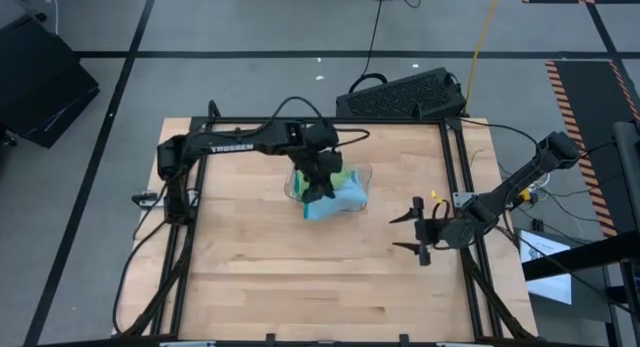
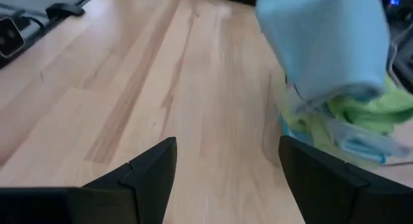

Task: Fold microfiber towels
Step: Stack the folded blue microfiber cloth on top of the green microfiber cloth in the transparent bin

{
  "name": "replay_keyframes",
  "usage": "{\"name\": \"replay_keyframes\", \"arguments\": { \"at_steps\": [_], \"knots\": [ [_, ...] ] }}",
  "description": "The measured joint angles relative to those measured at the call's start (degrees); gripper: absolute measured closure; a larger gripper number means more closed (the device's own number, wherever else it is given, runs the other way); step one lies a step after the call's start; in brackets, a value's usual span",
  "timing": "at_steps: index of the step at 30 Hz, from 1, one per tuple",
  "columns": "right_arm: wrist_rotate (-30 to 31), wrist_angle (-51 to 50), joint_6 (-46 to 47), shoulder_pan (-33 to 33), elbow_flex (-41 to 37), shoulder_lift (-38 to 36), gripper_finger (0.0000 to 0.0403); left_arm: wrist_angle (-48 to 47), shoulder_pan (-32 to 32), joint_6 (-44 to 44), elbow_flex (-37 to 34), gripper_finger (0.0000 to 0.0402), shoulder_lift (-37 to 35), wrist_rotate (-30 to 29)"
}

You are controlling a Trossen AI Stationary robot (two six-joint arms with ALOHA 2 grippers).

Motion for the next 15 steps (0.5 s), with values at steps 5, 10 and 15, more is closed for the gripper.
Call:
{"name": "replay_keyframes", "arguments": {
  "at_steps": [5, 10, 15],
  "knots": [
    [0.0, 3.7, -4.5, -0.1, 0.0, -0.3, 0.014, -2.6, 2.5, 0.8, 0.0, 0.0389, 0.3, -6.7],
    [0.0, 4.9, -6.2, -0.1, 0.0, -0.3, 0.014, -4.5, 5.5, 2.5, 0.0, 0.0383, 0.6, -11.5],
    [0.0, 5.2, -6.2, -0.1, 0.0, -0.3, 0.014, -5.8, 7.4, 4.1, 0.0, 0.0363, 3.4, -15.9]
  ]
}}
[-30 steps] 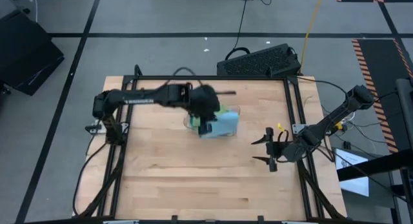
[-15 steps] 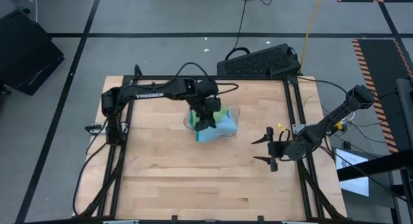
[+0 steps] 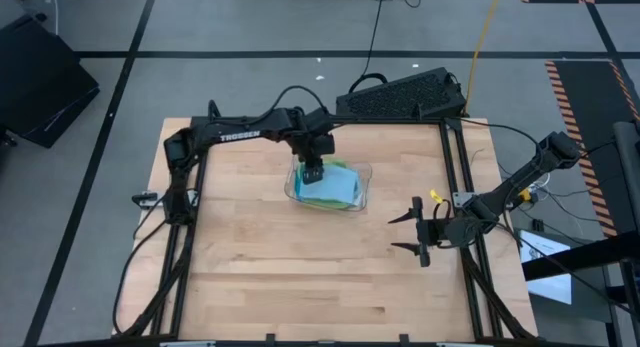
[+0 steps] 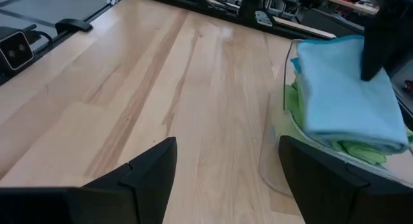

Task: Fold microfiber towels
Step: Stack the folded blue microfiber cloth on top of the green microfiber cloth in the transparent bin, then return to Home Position

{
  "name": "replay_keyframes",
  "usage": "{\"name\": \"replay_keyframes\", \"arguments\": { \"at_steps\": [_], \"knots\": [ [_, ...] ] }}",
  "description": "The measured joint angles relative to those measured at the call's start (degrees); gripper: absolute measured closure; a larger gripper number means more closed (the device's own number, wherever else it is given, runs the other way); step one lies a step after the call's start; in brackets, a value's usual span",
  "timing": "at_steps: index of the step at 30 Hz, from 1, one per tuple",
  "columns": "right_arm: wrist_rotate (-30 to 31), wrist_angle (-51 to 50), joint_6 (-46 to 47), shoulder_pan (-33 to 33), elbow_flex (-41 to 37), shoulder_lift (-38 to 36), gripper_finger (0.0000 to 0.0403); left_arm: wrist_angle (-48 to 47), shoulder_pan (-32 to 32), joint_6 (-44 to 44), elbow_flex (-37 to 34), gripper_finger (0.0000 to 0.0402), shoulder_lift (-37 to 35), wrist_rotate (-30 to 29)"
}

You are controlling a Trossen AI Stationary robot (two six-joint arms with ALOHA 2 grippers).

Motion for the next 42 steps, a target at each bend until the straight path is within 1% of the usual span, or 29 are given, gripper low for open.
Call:
{"name": "replay_keyframes", "arguments": {
  "at_steps": [5, 10, 13, 17, 20, 22, 25, 27, 30, 32, 34, 37, 42],
  "knots": [
    [0.0, 0.0, -0.1, 0.0, 0.0, 0.0, 0.014, 0.6, 1.1, -1.1, 0.0, 0.0334, 2.0, -3.7],
    [-0.1, -0.2, 0.3, 0.0, 0.0, 0.0, 0.014, 1.0, 1.6, -3.1, 0.0, 0.0292, 2.2, -5.1],
    [-0.1, -1.0, 1.2, 0.0, 0.0, 0.0, 0.014, 0.9, 1.4, -5.3, 0.0, 0.0259, 1.3, -5.7],
    [-0.2, -1.7, 2.7, 0.0, 0.0, 0.0, 0.014, 0.9, 0.3, -7.1, 0.0, 0.0216, -2.0, -8.5],
    [-0.2, -1.8, 3.8, 0.0, 0.0, 0.0, 0.014, 0.7, -1.0, -8.8, 0.0, 0.0193, -5.5, -14.0],
    [-0.2, -1.8, 4.8, 0.1, 0.0, 0.0, 0.014, -0.3, -2.2, -10.7, 0.0, 0.0188, -8.6, -18.7],
    [-0.2, -1.9, 5.9, 0.7, 0.0, -0.2, 0.014, -1.7, -5.7, -13.7, 0.0, 0.0193, -13.1, -26.6],
    [-0.1, -1.8, 6.2, 1.2, 0.0, -0.6, 0.014, -1.0, -9.6, -15.4, -1.2, 0.0204, -15.8, -32.7],
    [0.1, -1.8, 5.9, 1.9, 0.0, -1.6, 0.0145, 3.4, -15.6, -16.7, -6.4, 0.0226, -20.5, -39.7],
    [0.1, -1.9, 5.0, 2.1, 0.0, -2.3, 0.0154, 8.3, -19.2, -17.9, -11.4, 0.0241, -24.0, -41.8],
    [0.4, -1.8, 3.5, 2.2, 0.0, -3.0, 0.0169, 14.5, -22.6, -19.0, -17.4, 0.0256, -27.4, -42.5],
    [3.1, -1.6, 0.8, 1.6, 0.0, -3.7, 0.0202, 25.4, -27.4, -19.1, -27.2, 0.0275, -31.2, -44.6],
    [2.9, -1.4, -5.4, -0.8, 0.0, -4.2, 0.0274, 43.3, -32.5, -15.7, -41.8, 0.0297, -35.1, -47.1]
  ]
}}
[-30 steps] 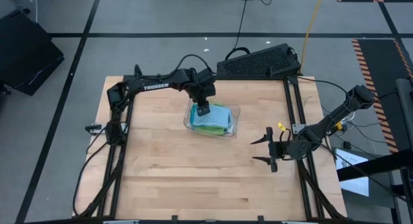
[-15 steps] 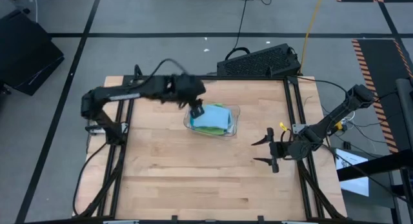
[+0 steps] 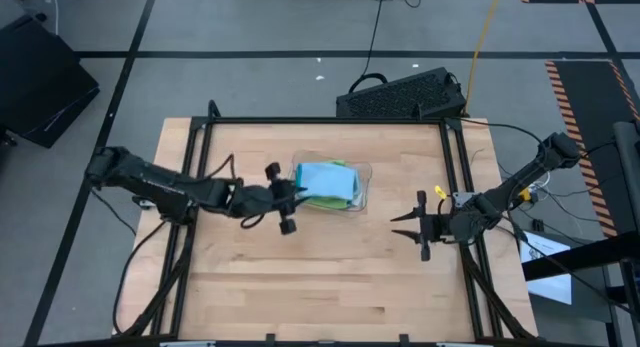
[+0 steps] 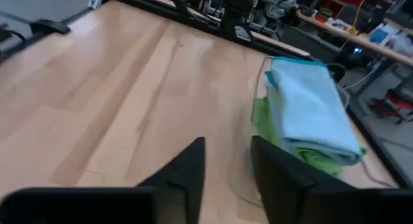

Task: Fold microfiber towels
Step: Return to Home Position

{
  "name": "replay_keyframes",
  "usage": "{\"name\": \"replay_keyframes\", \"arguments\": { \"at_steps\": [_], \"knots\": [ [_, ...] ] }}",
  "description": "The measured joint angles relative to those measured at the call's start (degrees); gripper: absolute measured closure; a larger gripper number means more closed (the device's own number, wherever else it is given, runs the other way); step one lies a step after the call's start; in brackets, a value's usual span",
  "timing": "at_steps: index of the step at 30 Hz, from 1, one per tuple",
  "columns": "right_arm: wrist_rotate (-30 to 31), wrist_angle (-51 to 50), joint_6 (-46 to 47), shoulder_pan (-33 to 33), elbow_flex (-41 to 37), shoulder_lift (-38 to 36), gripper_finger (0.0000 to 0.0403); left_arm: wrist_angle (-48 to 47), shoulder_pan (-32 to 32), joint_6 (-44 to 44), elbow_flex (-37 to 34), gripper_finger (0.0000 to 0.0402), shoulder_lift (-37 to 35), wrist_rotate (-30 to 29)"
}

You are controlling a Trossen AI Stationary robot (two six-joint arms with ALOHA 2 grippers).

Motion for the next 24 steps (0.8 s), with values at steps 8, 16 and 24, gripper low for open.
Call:
{"name": "replay_keyframes", "arguments": {
  "at_steps": [8, 16, 24],
  "knots": [
    [-12.2, -2.0, -7.2, -5.4, -0.1, -7.2, 0.0393, 24.3, 0.3, 6.3, -18.7, 0.0305, -4.2, 2.8],
    [-15.2, -1.6, -6.2, -8.8, -5.2, -15.0, 0.0397, 43.5, -0.8, 5.4, -34.8, 0.0305, -10.4, 4.7],
    [-15.1, -0.8, -7.4, -11.8, -9.8, -20.9, 0.0402, 49.4, -0.6, 3.8, -45.5, 0.0305, -20.2, 10.1]
  ]
}}
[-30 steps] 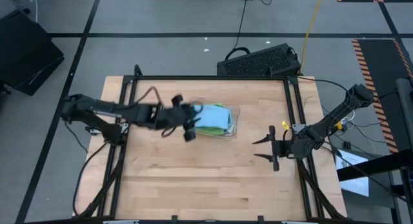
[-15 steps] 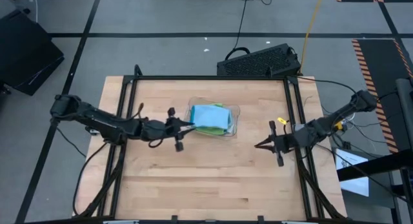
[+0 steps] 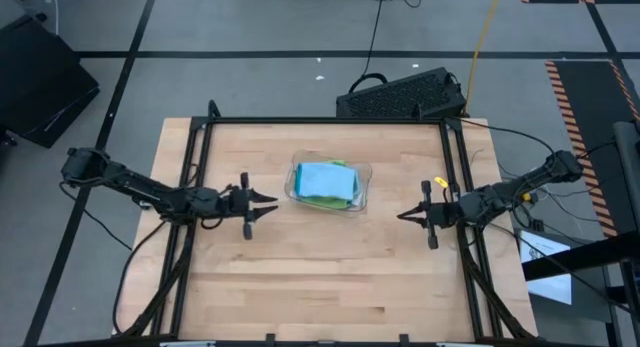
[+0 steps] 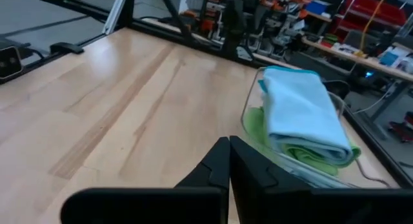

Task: Fold microfiber towels
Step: Return to Home Position

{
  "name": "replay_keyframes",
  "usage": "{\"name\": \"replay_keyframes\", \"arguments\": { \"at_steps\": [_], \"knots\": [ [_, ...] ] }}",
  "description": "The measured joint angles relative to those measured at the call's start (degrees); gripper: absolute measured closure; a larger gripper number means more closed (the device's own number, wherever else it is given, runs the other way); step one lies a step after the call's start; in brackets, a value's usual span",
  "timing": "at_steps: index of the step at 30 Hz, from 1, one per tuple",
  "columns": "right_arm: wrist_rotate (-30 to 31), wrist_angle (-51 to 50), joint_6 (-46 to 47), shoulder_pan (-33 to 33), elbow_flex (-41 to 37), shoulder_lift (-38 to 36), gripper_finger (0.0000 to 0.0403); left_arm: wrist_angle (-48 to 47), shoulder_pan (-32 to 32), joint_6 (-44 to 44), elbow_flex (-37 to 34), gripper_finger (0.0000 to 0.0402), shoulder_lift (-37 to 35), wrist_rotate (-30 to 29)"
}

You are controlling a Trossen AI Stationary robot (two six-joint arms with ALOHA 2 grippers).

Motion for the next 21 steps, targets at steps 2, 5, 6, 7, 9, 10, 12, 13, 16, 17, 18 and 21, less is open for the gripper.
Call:
{"name": "replay_keyframes", "arguments": {
  "at_steps": [2, 5, 6, 7, 9, 10, 12, 13, 16, 17, 18, 21],
  "knots": [
    [-0.1, 0.0, -0.5, -0.6, -0.8, -1.5, 0.0402, 0.0, 0.0, 0.1, -2.1, 0.0305, -2.5, 0.4],
    [-0.7, 0.0, -0.8, -1.3, -1.9, -3.6, 0.0402, 0.0, 0.0, 0.2, -4.7, 0.0306, -5.8, 0.9],
    [-1.3, 0.1, -1.1, -1.5, -2.3, -4.2, 0.0402, -0.1, 0.0, 0.2, -5.6, 0.0309, -7.0, 1.3],
    [-1.5, 0.3, -1.3, -1.7, -2.8, -5.0, 0.0402, -0.1, 0.0, 0.2, -6.2, 0.0314, -7.9, 1.8],
    [-1.6, 0.6, -1.4, -2.1, -4.0, -6.5, 0.0402, 0.0, 0.0, 0.5, -7.7, 0.0334, -9.8, 2.2],
    [-1.6, 0.9, -1.4, -2.2, -4.5, -7.1, 0.0402, -0.1, 0.0, 0.7, -8.3, 0.0347, -10.6, 2.8],
    [-1.8, 0.9, -1.4, -2.2, -5.3, -8.4, 0.0402, -1.5, 0.0, 1.3, -8.3, 0.0381, -11.8, 3.7],
    [-2.5, 0.9, -1.5, -2.2, -5.6, -8.9, 0.0402, -2.0, 0.0, 1.5, -8.3, 0.0391, -12.3, 3.9],
    [-3.2, 1.3, -2.2, -2.2, -6.6, -10.7, 0.0403, -2.1, 0.1, 2.5, -8.3, 0.0391, -12.7, 3.9],
    [-3.2, 1.7, -2.6, -2.2, -7.0, -11.3, 0.0403, -2.2, 0.2, 3.1, -8.3, 0.0389, -12.7, 3.9],
    [-3.3, 2.3, -3.2, -2.2, -7.5, -12.0, 0.0403, -2.3, 0.4, 3.6, -8.3, 0.0388, -12.7, 3.9],
    [-3.4, 4.0, -4.7, -2.2, -8.7, -14.3, 0.0403, -2.3, 0.9, 4.3, -8.3, 0.0392, -12.7, 4.2]
  ]
}}
